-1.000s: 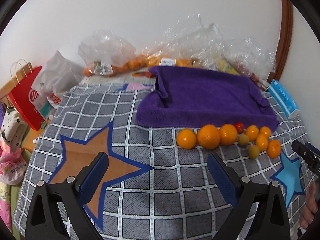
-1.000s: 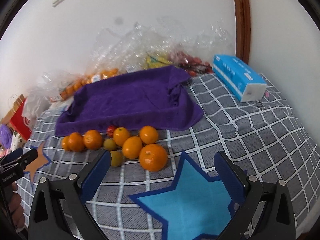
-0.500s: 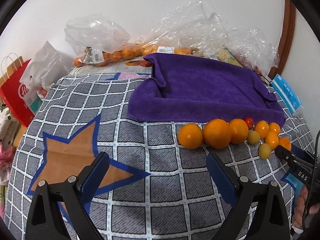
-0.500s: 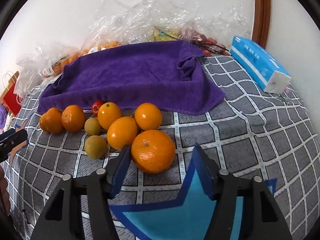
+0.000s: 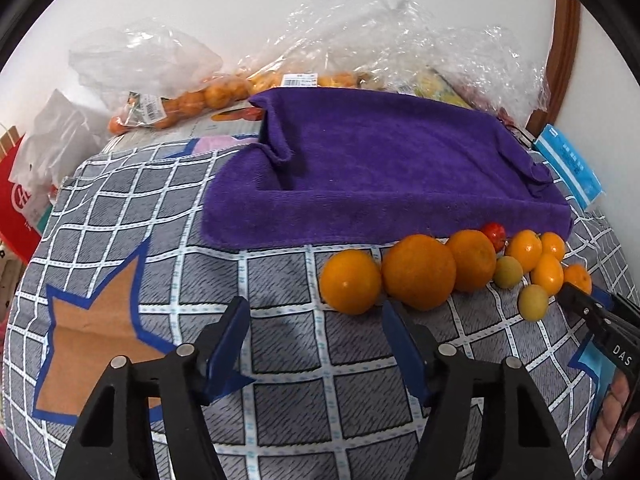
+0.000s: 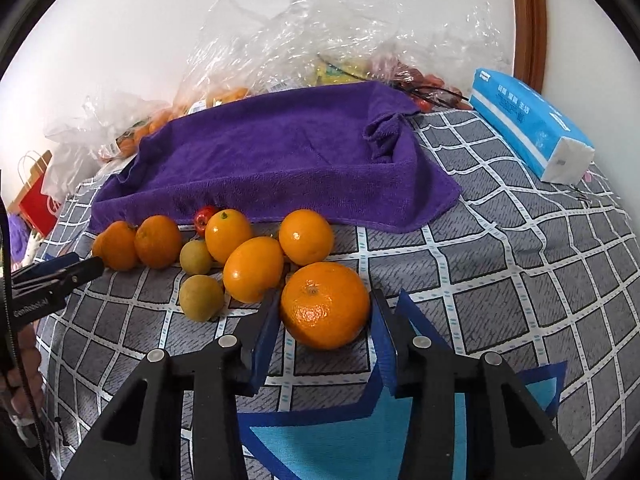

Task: Organize fruits
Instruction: 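Move the right tool to the large mandarin while the left tool approaches a small orange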

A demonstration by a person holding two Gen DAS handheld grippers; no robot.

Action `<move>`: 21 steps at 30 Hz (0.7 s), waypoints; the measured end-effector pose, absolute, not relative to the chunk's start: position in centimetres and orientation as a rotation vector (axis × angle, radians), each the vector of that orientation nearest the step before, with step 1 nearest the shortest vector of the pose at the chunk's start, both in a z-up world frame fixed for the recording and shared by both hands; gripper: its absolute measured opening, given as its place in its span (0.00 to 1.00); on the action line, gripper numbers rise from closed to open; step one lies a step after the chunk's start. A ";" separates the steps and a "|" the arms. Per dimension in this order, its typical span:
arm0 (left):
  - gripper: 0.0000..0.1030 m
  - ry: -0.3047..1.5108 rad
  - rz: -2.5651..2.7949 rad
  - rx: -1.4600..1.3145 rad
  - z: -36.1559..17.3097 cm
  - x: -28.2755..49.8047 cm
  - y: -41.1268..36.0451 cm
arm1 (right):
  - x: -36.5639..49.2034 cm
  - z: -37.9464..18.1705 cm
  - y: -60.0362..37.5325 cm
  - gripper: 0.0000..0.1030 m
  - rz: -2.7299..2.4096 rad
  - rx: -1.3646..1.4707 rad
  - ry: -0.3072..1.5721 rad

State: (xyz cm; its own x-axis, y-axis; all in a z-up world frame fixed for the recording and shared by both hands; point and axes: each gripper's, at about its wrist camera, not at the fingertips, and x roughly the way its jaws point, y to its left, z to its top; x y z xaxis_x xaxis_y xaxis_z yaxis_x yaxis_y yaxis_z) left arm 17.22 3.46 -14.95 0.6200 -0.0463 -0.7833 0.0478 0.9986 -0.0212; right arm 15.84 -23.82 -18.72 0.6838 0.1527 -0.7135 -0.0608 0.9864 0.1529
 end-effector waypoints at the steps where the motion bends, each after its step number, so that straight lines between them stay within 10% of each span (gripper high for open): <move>1: 0.60 0.902 -0.058 -0.003 -15.1 17.4 3.3 | 15.8 -18.7 -23.8 0.42 0.121 0.118 0.809; 11: 0.32 0.874 -0.098 -0.046 -15.7 17.9 3.2 | 15.8 -18.8 -23.8 0.42 0.118 0.117 0.808; 21: 0.32 0.867 -0.106 -0.104 -15.7 18.1 3.6 | 15.7 -18.8 -23.9 0.42 0.116 0.125 0.803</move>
State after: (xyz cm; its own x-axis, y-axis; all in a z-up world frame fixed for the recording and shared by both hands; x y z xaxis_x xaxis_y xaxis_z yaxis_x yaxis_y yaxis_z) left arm 18.11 3.60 -15.72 0.6427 -0.1350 -0.7541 0.0502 0.9896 -0.1344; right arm 15.69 -23.85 -18.85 0.6886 0.1507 -0.7093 -0.0555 0.9863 0.1556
